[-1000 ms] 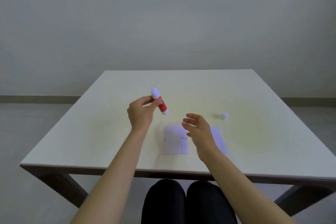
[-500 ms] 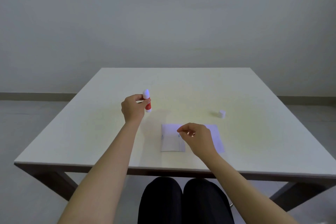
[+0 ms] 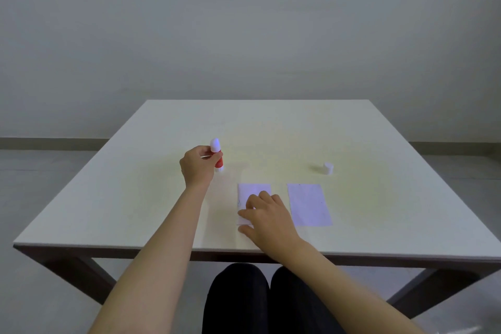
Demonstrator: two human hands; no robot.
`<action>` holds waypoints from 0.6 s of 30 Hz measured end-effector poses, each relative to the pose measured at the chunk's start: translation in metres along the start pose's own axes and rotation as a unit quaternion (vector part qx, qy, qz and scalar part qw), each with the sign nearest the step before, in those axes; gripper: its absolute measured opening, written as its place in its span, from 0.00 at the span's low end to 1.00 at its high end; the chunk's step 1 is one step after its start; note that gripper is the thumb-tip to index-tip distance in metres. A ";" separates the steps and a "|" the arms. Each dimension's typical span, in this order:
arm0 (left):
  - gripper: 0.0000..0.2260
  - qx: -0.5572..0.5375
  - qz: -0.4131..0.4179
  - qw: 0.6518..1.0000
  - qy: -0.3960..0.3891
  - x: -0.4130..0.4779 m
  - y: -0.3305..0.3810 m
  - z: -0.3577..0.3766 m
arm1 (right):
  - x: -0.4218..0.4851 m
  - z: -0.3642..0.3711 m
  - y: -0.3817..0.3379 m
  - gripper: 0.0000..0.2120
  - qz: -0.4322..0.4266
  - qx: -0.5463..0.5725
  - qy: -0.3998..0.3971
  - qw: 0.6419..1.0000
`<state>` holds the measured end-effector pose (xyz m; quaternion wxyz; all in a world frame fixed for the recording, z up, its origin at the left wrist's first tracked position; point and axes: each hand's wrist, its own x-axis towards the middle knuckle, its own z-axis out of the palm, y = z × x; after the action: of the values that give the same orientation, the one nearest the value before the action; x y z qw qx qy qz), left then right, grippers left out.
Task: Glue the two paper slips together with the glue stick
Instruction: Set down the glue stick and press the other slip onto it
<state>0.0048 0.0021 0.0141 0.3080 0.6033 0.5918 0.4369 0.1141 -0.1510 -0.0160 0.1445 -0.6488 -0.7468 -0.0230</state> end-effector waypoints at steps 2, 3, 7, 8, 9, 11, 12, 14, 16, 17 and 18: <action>0.08 -0.004 -0.001 1.000 0.000 0.001 -0.002 0.000 | 0.002 0.001 0.001 0.15 0.010 0.000 -0.004 1.000; 0.07 -0.004 -0.002 1.000 0.001 0.002 -0.003 0.000 | 0.003 0.000 0.000 0.14 0.014 0.000 -0.005 1.000; 0.07 0.002 0.003 1.000 0.006 0.003 -0.004 0.003 | 0.001 -0.008 -0.007 0.08 -0.018 -0.086 0.019 0.996; 0.08 0.001 0.005 1.000 0.006 0.003 -0.005 0.004 | 0.000 -0.007 -0.009 0.12 -0.040 -0.112 0.026 0.993; 0.08 0.000 0.007 1.000 0.007 0.003 -0.005 0.005 | -0.002 -0.006 -0.010 0.14 -0.054 -0.126 0.029 0.990; 0.08 -0.004 0.009 1.000 0.010 0.002 -0.006 0.006 | -0.005 -0.004 -0.011 0.15 -0.087 -0.157 0.056 0.982; 0.07 -0.007 0.007 1.000 0.010 0.002 -0.007 0.007 | -0.006 -0.003 -0.010 0.14 -0.095 -0.154 0.081 0.980; 0.13 -0.013 -0.007 1.000 0.001 0.003 -0.009 0.006 | -0.006 -0.006 -0.009 0.13 -0.078 -0.112 0.143 0.980; 0.25 -0.013 -0.014 1.000 0.005 0.002 -0.009 0.005 | -0.006 -0.016 -0.004 0.11 -0.024 -0.007 0.213 0.977; 0.28 -0.013 -0.006 0.999 0.030 -0.001 -0.007 0.004 | -0.006 -0.026 -0.001 0.08 0.018 0.059 0.241 0.968; 0.29 -0.022 0.011 0.997 0.071 -0.007 -0.004 0.003 | -0.005 -0.036 0.005 0.06 0.063 0.132 0.263 0.954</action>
<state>0.0062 -0.0039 0.0080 0.2734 0.5700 0.5959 0.4952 0.1259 -0.1636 0.0168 0.4213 -0.6407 -0.6362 -0.0849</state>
